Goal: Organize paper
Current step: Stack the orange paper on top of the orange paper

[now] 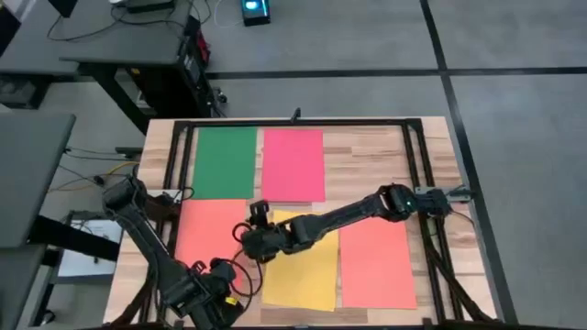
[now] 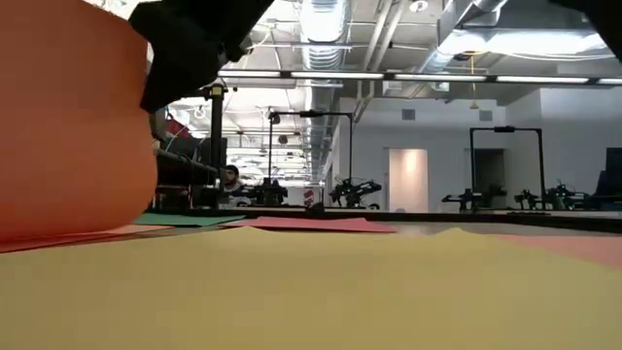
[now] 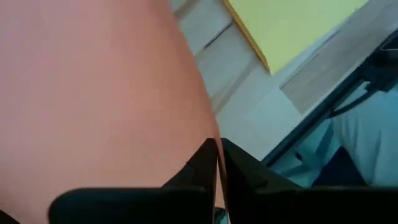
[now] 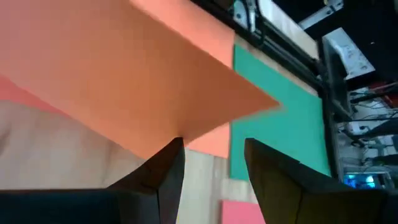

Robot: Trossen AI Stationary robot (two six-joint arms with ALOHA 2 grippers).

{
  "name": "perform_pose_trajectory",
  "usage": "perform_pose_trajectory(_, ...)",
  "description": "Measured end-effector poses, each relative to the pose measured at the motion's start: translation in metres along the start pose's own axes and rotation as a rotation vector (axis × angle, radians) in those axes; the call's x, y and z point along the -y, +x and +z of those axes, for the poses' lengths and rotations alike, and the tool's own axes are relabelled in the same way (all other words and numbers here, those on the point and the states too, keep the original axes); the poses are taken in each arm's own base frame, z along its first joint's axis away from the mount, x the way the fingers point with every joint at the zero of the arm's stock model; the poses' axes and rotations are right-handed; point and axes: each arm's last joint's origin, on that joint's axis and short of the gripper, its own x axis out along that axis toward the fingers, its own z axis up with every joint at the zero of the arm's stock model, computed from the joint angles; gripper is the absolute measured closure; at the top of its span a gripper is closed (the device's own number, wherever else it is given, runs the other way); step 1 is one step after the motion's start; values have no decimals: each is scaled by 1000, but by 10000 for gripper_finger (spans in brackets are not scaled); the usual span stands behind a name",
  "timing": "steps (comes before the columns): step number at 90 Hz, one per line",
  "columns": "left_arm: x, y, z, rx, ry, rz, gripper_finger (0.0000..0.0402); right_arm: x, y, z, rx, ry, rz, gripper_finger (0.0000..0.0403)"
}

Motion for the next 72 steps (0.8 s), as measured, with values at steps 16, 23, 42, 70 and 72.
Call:
perform_pose_trajectory(16,4,16,8,22,17,45,401,3,2,0,11,12,8,247)
perform_pose_trajectory(23,5,23,10,36,33,72,401,1,1,0,8,10,12,247)
perform_pose_trajectory(42,4,27,18,130,56,85,401,-7,-4,-3,-31,-31,36,247)
perform_pose_trajectory(70,-2,34,35,207,41,147,401,-20,-12,-7,-91,-76,70,247)
perform_pose_trajectory(72,-3,36,36,208,37,150,401,-21,-12,-8,-101,-75,73,247)
